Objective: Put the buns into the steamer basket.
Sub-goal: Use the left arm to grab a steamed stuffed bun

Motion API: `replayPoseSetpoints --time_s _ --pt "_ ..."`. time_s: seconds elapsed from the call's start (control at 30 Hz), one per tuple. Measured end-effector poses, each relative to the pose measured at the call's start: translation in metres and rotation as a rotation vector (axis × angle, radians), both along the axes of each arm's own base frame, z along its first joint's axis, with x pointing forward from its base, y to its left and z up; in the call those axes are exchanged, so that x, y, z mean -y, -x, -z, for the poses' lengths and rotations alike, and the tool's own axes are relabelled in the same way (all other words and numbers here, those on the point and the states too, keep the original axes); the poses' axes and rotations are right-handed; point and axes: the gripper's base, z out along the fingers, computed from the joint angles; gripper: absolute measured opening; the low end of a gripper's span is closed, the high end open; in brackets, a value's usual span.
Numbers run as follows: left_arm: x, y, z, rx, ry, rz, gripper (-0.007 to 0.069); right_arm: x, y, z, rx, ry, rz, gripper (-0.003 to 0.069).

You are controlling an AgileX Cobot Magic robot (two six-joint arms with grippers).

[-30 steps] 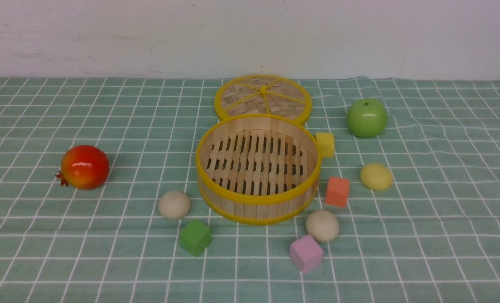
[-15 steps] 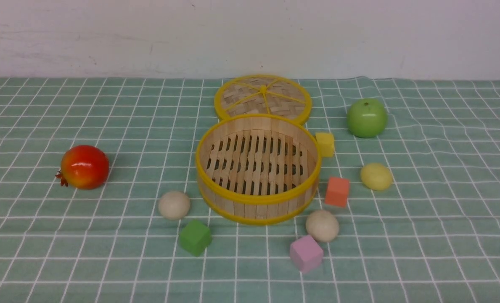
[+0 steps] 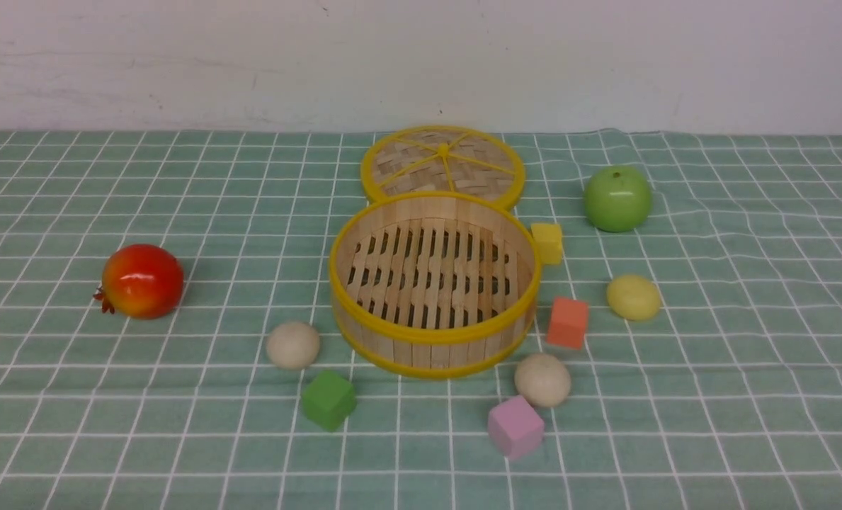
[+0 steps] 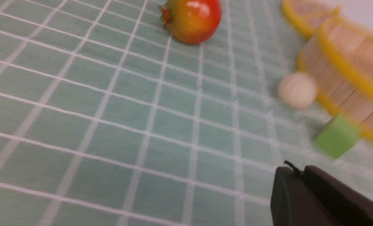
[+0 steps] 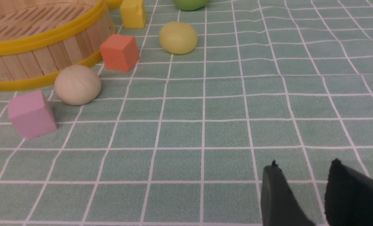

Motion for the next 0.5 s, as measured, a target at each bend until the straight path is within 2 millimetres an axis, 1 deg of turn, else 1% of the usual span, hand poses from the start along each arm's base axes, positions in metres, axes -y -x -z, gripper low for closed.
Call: replayPoseSetpoints --time_s 0.03,0.07,0.1,0.13,0.17,0.2,0.27,0.37,0.43,0.5 --pt "0.001 0.000 -0.002 0.020 0.078 -0.008 0.0042 0.000 0.000 0.000 0.000 0.000 0.000 0.0239" --pt "0.002 -0.001 -0.005 0.039 0.200 -0.018 0.0042 0.000 0.000 0.000 0.000 0.000 0.000 0.0240" --pt "0.002 -0.001 -0.008 0.055 0.267 -0.026 0.0042 0.000 0.000 0.000 0.000 0.000 0.000 0.0240" --pt "0.002 -0.001 -0.009 0.065 0.298 -0.029 0.0042 0.000 0.000 0.000 0.000 0.000 0.000 0.0240" --pt "0.002 -0.002 -0.013 0.099 0.422 -0.045 0.0044 0.000 0.000 0.000 0.000 0.000 0.000 0.0240" --pt "0.001 -0.002 -0.015 0.121 0.457 -0.052 0.0046 0.000 0.000 0.000 0.000 0.000 0.000 0.0240" --pt "-0.001 -0.002 -0.020 0.179 0.495 -0.069 0.0048 0.000 0.000 0.000 0.000 0.000 0.000 0.0240" --pt "-0.002 -0.002 -0.023 0.191 0.525 -0.072 0.0049 0.000 0.000 0.000 0.000 0.000 0.000 0.0240" --pt "0.002 0.001 -0.038 0.172 0.506 -0.030 0.0049 0.000 0.000 0.000 0.000 0.000 0.000 0.0240" --pt "0.006 0.007 -0.062 0.158 0.410 0.026 0.0049 0.000 0.000 0.000 0.000 0.000 0.000 0.0240"
